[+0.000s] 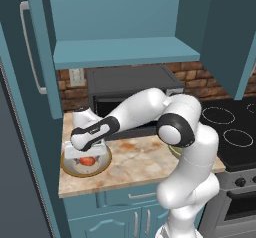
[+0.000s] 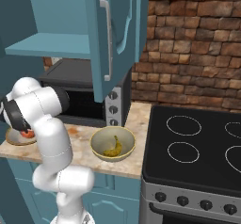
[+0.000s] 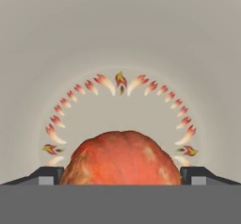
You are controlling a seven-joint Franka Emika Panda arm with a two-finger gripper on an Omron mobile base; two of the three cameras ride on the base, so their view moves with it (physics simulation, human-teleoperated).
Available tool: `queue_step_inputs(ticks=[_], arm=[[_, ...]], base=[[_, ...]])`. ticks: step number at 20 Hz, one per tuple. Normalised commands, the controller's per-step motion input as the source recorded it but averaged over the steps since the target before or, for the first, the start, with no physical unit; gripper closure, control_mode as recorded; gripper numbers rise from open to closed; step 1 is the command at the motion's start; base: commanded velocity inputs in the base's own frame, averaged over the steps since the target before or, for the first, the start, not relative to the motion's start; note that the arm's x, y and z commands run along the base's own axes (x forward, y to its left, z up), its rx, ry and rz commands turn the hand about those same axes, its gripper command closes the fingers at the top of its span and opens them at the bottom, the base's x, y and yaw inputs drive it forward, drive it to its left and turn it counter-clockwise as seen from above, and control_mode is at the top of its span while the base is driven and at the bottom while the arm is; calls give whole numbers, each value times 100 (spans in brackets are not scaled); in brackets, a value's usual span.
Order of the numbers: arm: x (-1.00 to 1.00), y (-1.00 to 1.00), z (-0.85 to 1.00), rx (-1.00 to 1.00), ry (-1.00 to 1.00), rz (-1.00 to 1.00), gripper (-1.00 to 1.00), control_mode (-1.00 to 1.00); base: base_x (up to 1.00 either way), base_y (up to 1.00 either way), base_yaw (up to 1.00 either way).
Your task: Pick both bowls and place them on the counter. Then place the banana in one bowl and place the squash in the other bowl.
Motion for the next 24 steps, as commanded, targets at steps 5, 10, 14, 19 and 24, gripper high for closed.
queue_step_inputs(ticks=[5, 10, 14, 19, 24], arm=[[0, 0, 0, 0, 0, 0, -100, -100], [-2, -2, 7, 0, 0, -1, -100, -100], [-1, -11, 20, 0, 0, -3, -100, -100], [-8, -23, 33, 2, 0, 0, -100, -100], [-15, -32, 30, 4, -1, 0, -100, -100]], base=[[0, 0, 0], [0, 0, 0], [0, 0, 0], [0, 0, 0], [0, 0, 0]])
